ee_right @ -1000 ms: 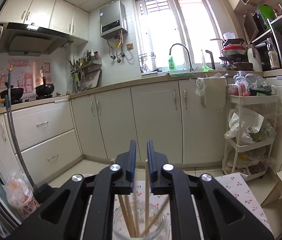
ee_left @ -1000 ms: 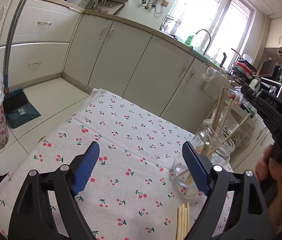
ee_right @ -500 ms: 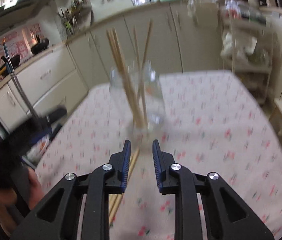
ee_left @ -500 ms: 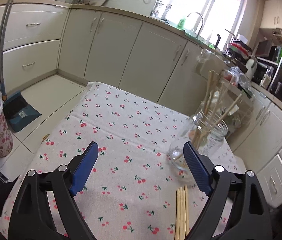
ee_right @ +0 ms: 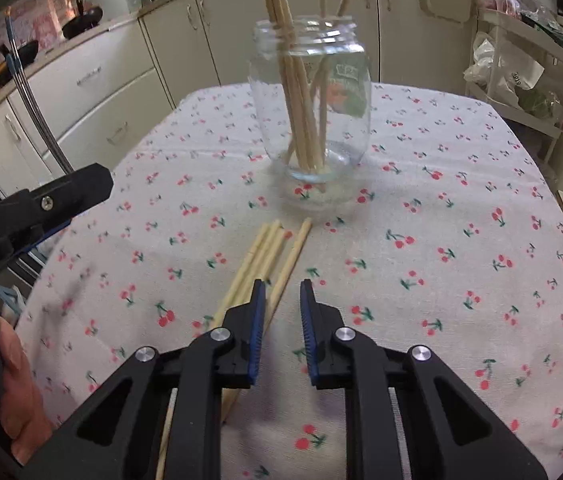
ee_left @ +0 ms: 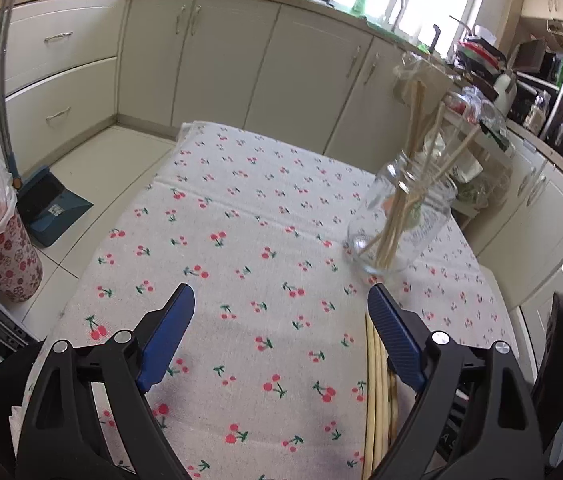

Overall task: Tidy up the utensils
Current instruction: 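Lower both grippers to the sticks and close the right gripper on one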

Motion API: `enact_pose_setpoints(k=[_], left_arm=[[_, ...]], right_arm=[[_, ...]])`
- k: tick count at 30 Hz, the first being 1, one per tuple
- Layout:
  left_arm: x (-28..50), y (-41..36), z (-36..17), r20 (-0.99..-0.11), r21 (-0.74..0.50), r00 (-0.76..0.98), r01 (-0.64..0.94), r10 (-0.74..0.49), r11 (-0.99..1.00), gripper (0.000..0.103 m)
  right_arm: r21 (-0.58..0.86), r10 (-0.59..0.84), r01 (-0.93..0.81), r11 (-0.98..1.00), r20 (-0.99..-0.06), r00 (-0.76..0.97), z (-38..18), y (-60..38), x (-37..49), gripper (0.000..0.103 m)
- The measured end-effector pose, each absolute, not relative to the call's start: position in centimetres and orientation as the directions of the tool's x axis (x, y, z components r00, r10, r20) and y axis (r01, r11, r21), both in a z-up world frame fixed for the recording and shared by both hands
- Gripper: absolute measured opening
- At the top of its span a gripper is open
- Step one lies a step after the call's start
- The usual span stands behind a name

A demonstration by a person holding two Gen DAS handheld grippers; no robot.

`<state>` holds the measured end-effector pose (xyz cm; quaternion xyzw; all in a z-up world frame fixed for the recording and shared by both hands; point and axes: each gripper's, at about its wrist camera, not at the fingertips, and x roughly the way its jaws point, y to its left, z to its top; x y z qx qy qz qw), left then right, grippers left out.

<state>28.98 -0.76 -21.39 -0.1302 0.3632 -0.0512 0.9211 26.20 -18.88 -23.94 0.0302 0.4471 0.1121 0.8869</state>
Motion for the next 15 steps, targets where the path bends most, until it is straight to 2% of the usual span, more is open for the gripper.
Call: enact_pose_setpoints(k=[7,15], left_arm=[[30.2,-4.8,-23.1,-0.74,-0.16,0.647,0.096,-0.183,0.983,0.085],[31.4,-7.5,-24.4,-0.8,-0.064,0.583,0.154,-0.143,0.986,0.085]], right_arm=[[0.115,0.21,-0.201,0.973,-0.8,0.561,-24.0,-20.9,26.1,0.013],[0.203,0.283,-0.204,0.958,-0.788,0.546,-24.0,-23.7,26.1,0.013]])
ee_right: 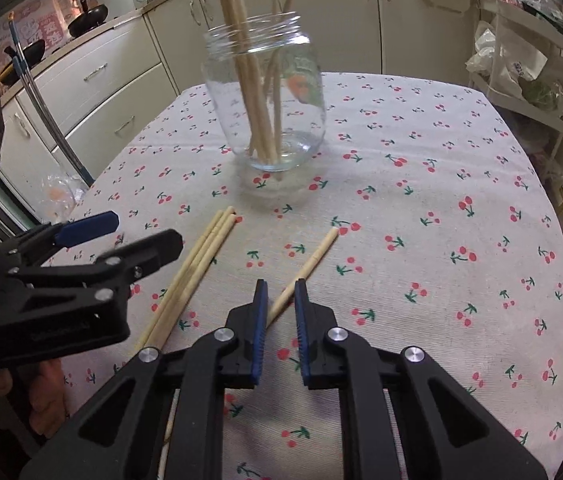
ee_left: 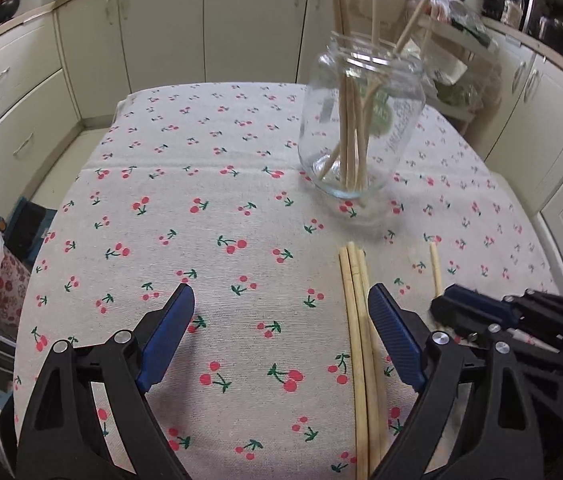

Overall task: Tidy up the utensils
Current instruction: 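Lower both grippers to the sticks and close the right gripper on one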

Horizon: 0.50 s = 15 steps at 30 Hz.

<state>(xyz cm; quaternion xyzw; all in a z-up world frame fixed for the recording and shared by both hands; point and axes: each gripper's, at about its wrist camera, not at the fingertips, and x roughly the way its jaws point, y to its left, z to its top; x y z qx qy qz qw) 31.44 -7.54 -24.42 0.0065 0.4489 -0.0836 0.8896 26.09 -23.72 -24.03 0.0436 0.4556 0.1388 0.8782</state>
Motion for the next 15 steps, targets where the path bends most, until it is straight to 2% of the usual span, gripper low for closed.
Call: enact_pose_setpoints(k=[10,13,15], left_arm=[[32.3,-8.3,-25.5,-0.831,0.034,0.553,0.154,-0.057,0.987,0.085],[32.5,-9.0,-25.6,-0.832,0.076,0.555,0.15,-0.021,0.986,0.084],[32.7,-9.3,-25.5,-0.832,0.06,0.553,0.164,-0.042,0.985,0.073]], right_arm=[[0.261,0.319,-0.183,0.948,-0.775,0.546,-24.1,-24.3,26.7,0.014],[0.253,0.34,-0.232,0.939,-0.778,0.527,-24.1,-23.4,26.9,0.016],[0.228,0.329,-0.249,0.941,-0.787,0.522,-23.9,-23.1,26.9,0.016]])
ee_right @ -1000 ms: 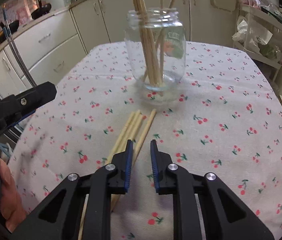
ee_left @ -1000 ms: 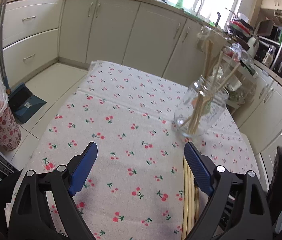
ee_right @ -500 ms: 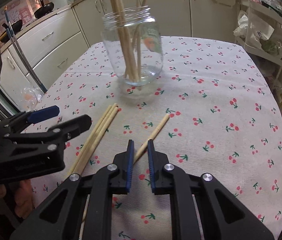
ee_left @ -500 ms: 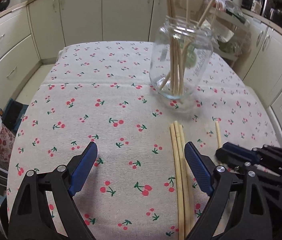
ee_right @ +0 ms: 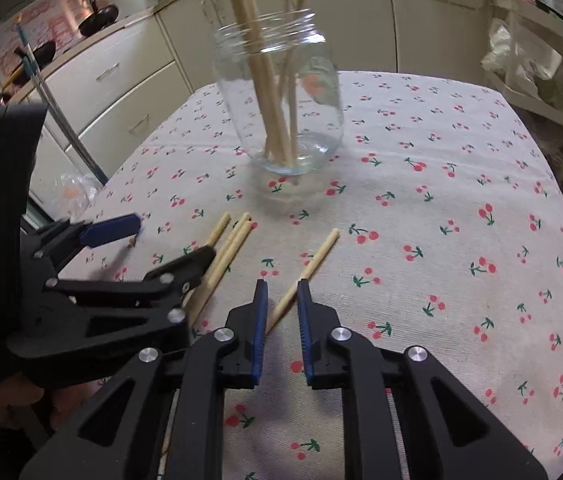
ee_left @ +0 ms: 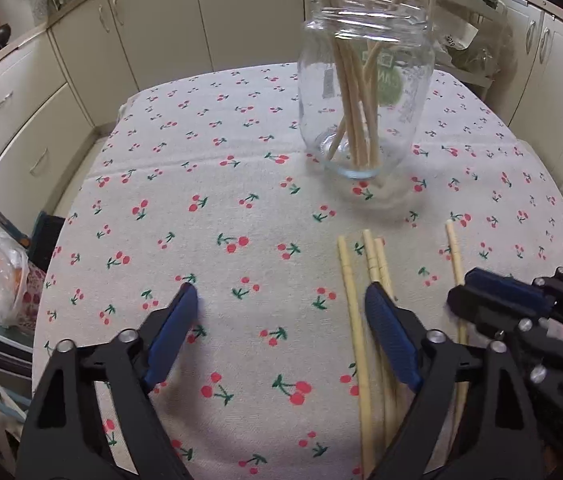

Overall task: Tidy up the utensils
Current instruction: 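Lower both grippers to the sticks and close the right gripper on one, then grasp a stick with the left gripper and lift it over the jar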

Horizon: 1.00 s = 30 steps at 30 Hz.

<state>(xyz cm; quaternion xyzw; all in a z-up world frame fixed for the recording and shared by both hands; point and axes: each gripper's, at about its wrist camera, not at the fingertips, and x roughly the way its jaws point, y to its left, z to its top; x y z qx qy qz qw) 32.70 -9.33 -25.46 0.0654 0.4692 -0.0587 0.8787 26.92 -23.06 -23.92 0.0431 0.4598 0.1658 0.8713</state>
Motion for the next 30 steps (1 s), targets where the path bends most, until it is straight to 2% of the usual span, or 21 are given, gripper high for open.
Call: enact_pose_setpoints(k=[2,4,6,8,11,13,17,24,26,30], left_arm=[[32.9,-9.4,-25.3,-0.839,0.026,0.538,0.179,-0.076,0.983,0.054],[33.1,-9.4,-25.1,-0.839,0.02,0.537,0.19,-0.086,0.982,0.04],[33.2,-9.0,-25.0,-0.841,0.005,0.532,0.201,-0.104,0.98,0.033],[33.3,-8.5,-25.0,-0.842,-0.024,0.522,0.216,-0.137,0.976,0.02],[33.8,-7.3,-25.0,-0.847,-0.064,0.503,0.231,-0.175,0.971,0.01],[34.0,-6.7,-25.0,-0.85,-0.103,0.481,0.246,-0.214,0.964,0.009],[34.1,-6.6,-25.0,-0.856,-0.108,0.471,0.24,-0.213,0.965,0.01],[34.1,-7.5,-25.0,-0.854,-0.067,0.491,0.225,-0.172,0.972,0.014],[34.0,-7.5,-25.0,-0.854,-0.08,0.485,0.237,-0.189,0.968,0.006],[34.2,-7.1,-24.9,-0.861,-0.119,0.451,0.266,-0.233,0.956,0.005]], right_arm=[[0.237,0.317,-0.215,0.947,-0.791,0.524,-23.9,-23.7,27.1,0.016],[0.232,0.294,-0.182,0.956,-0.795,0.531,-23.9,-24.3,27.3,0.016],[0.232,0.286,-0.168,0.958,-0.799,0.53,-23.9,-24.4,27.5,0.016],[0.206,0.272,-0.181,0.962,-0.803,0.531,-23.9,-23.9,27.7,0.016],[0.166,0.288,-0.272,0.948,-0.812,0.507,-23.8,-22.5,27.7,0.013],[0.143,0.284,-0.302,0.942,-0.821,0.496,-23.8,-22.1,27.5,0.012],[0.152,0.261,-0.253,0.956,-0.834,0.485,-23.8,-22.7,28.2,0.012],[0.054,0.182,-0.259,0.964,-0.845,0.503,-23.8,-21.3,28.7,0.012],[0.04,0.183,-0.283,0.958,-0.847,0.499,-23.8,-20.9,28.5,0.009],[0.071,0.207,-0.291,0.954,-0.859,0.469,-23.7,-21.5,28.8,0.008]])
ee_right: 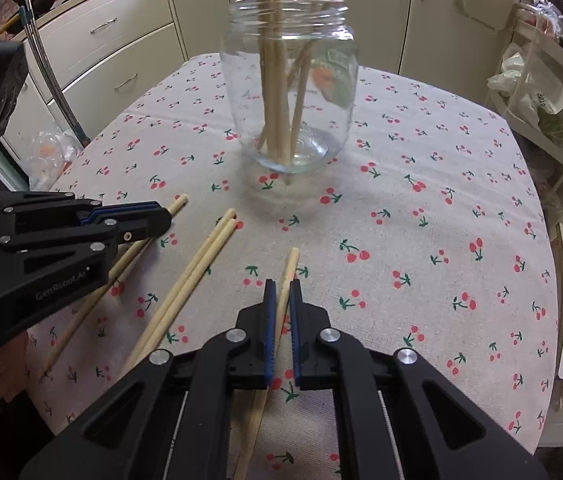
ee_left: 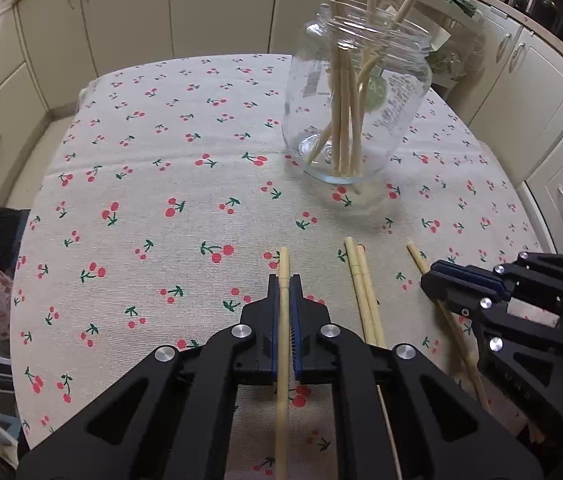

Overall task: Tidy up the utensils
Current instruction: 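Grasp a stick with the left gripper and lift it over the jar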

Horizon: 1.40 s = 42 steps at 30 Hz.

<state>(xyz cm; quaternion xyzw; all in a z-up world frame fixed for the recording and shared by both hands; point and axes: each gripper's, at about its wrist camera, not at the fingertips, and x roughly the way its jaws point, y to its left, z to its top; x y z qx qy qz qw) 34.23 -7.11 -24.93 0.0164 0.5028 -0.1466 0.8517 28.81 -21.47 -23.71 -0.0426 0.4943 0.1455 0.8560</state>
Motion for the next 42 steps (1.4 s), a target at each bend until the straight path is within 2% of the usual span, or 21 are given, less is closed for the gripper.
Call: enact_pose_setpoints(k=[4,11,14,18,22,28,34,37,42], left_arm=[[34.9,-7.0,-24.9,-0.873,-0.113,0.432,0.271,-0.226,0.956,0.006],[34.6,-8.5,-24.9,-0.87,-0.005,0.469,0.303,-0.154,0.953,0.006],[34.8,-8.0,-24.8,-0.872,-0.04,0.456,0.297,-0.179,0.954,0.005],[34.6,-6.4,-23.7,-0.839,-0.119,0.489,0.261,-0.238,0.958,0.005],[34.0,-4.9,-20.8,-0.734,-0.234,0.59,0.247,-0.338,0.94,0.005],[33.7,-3.4,-13.3,-0.445,-0.379,0.788,0.266,-0.426,0.886,0.005],[35.2,-4.5,-8.0,-0.239,-0.412,0.891,0.267,-0.385,0.872,0.005],[36.3,-4.9,-6.3,-0.167,-0.418,0.921,0.257,-0.351,0.871,0.005],[38.5,-5.7,-5.0,-0.097,-0.429,0.948,0.234,-0.303,0.872,0.005]], right_arm=[[0.052,0.187,-0.29,0.956,-0.867,0.462,-23.7,-21.4,29.2,0.008],[-0.003,0.155,-0.307,0.952,-0.859,0.487,-23.7,-20.5,28.8,0.008],[0.01,0.162,-0.297,0.955,-0.856,0.49,-23.7,-20.7,28.8,0.006],[0.146,0.243,-0.226,0.963,-0.833,0.497,-23.5,-22.3,28.4,0.006],[0.328,0.346,-0.135,0.935,-0.762,0.548,-23.0,-25.1,27.8,0.006],[0.488,0.425,-0.078,0.869,-0.658,0.622,-22.6,-27.3,27.0,0.006],[0.552,0.446,-0.069,0.831,-0.587,0.675,-22.7,-28.6,27.0,0.006],[0.572,0.448,-0.063,0.818,-0.564,0.694,-22.9,-29.1,26.8,0.006],[0.603,0.454,-0.052,0.796,-0.538,0.71,-23.3,-30.0,26.7,0.006]])
